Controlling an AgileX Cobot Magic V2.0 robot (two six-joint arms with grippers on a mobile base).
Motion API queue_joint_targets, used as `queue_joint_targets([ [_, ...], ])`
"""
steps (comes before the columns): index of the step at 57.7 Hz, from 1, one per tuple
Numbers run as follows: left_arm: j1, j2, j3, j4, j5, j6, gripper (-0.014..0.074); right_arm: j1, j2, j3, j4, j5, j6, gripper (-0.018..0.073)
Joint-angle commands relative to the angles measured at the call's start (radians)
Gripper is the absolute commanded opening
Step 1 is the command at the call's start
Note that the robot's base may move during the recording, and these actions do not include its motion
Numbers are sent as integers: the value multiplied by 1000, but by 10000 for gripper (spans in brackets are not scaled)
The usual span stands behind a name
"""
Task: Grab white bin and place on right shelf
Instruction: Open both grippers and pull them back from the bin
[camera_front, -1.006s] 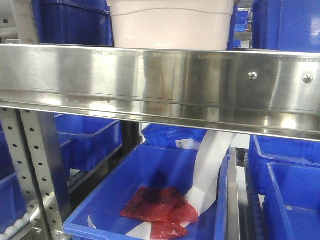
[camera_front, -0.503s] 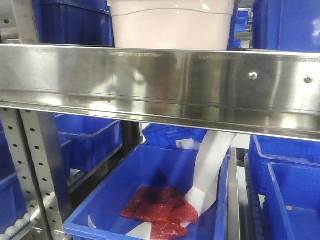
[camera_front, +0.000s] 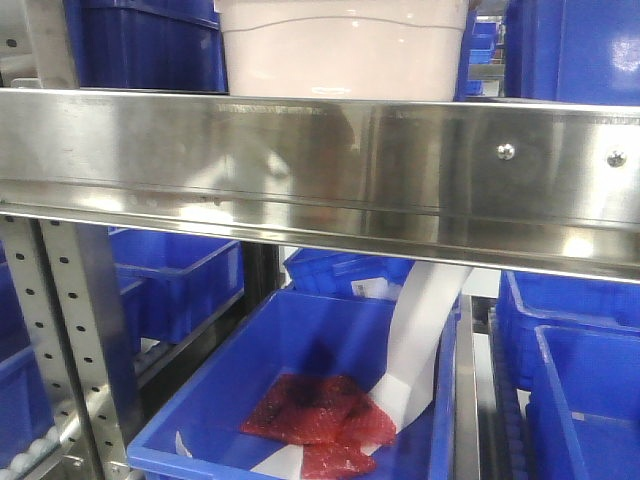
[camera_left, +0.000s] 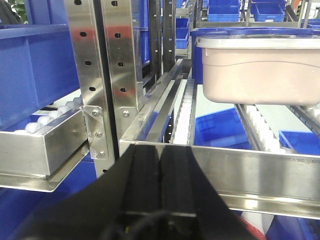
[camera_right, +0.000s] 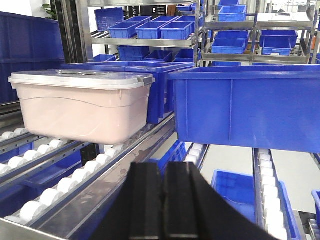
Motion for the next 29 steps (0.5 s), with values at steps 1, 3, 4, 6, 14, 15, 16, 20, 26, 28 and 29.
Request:
queue_joint_targets([
  [1,-5,6,-27,-19,-89,-5,-118,-1,9,-25,18,-81,-1,74],
  [3,-5,6,-27,-19,-89,-5,-119,-1,9,-25,18,-81,-1,74],
  [4,-5,6,-27,-19,-89,-5,-119,-1,9,-25,18,-81,-1,74],
  [6,-5,6,-27,-19,-86,-5,-119,-1,9,-25,18,-81,-1,74],
  [14,-5,-6,-3,75,-90,-74,-118,-1,9,-25,18,-81,-1,74],
  [15,-5,-12,4,109,-90,-109,-118,-1,9,-25,18,-81,-1,74],
  [16,-5,-16,9,131,-88,-134,-118,-1,9,-25,18,-81,-1,74],
  [20,-5,-51,51,235,-92,-284,-118,-1,9,-25,18,-81,-1,74],
  [26,-2,-122,133,264,-99,-331,-118,-1,9,-25,18,-81,-1,74],
  [28,-2,-146,164,255,-104,-331,-118,-1,9,-25,18,-81,-1,74],
  [29,-2,-160,183,249,-109,-331,-118,-1,9,-25,18,-81,-1,74],
])
